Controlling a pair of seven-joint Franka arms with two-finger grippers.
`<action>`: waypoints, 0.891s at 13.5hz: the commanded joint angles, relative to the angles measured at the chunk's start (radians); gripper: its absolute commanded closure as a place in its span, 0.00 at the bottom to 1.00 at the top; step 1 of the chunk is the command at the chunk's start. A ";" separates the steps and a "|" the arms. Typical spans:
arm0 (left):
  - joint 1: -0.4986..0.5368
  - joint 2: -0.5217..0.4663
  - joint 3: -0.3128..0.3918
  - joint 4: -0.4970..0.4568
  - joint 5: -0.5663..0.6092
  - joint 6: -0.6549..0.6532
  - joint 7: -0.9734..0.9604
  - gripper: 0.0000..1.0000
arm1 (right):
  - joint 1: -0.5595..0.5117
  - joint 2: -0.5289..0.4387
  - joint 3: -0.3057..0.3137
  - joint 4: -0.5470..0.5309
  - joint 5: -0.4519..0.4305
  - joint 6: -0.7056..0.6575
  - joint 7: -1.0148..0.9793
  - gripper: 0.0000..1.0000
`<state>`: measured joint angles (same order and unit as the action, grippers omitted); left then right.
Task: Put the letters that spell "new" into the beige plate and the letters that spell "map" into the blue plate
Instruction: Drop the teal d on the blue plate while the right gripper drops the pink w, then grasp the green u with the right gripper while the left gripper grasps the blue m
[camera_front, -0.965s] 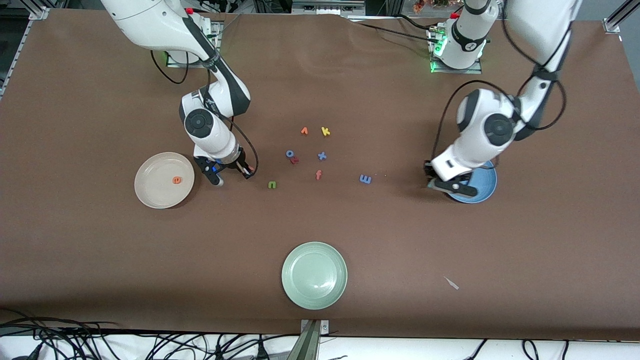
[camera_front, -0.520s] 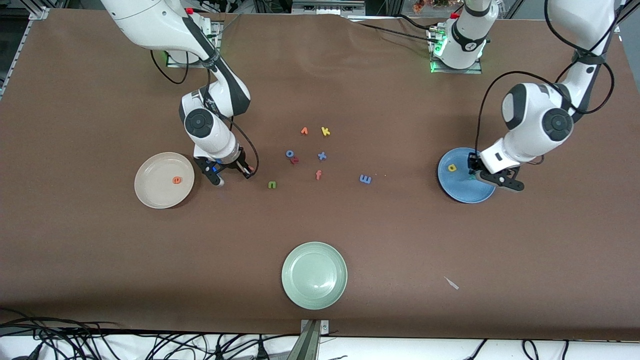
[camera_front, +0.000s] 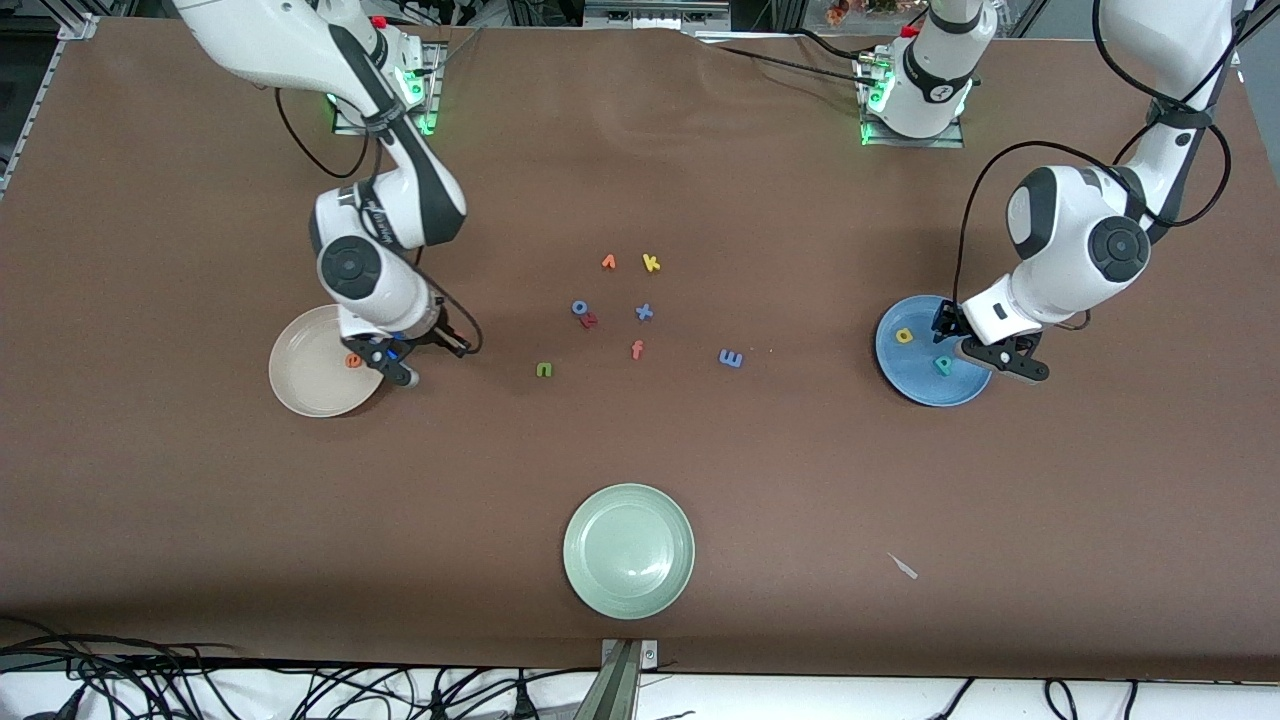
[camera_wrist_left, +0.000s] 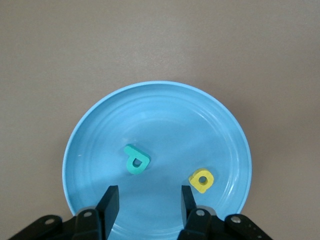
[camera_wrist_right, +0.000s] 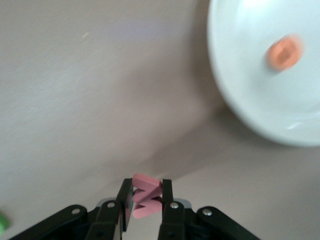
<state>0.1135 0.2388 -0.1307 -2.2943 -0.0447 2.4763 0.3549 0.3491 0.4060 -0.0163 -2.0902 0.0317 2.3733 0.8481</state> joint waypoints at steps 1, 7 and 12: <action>-0.041 -0.019 0.003 -0.005 0.002 0.004 -0.004 0.42 | 0.001 -0.033 -0.074 0.004 -0.006 -0.071 -0.197 0.91; -0.345 0.079 -0.001 0.107 -0.106 0.027 -0.357 0.41 | -0.028 -0.006 -0.186 0.016 -0.004 -0.080 -0.561 0.84; -0.506 0.263 -0.001 0.318 -0.193 0.045 -0.556 0.32 | -0.042 0.004 -0.183 0.062 0.013 -0.089 -0.595 0.00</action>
<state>-0.3450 0.4079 -0.1464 -2.0843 -0.1714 2.5131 -0.1665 0.3041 0.4024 -0.2065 -2.0614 0.0327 2.3029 0.2685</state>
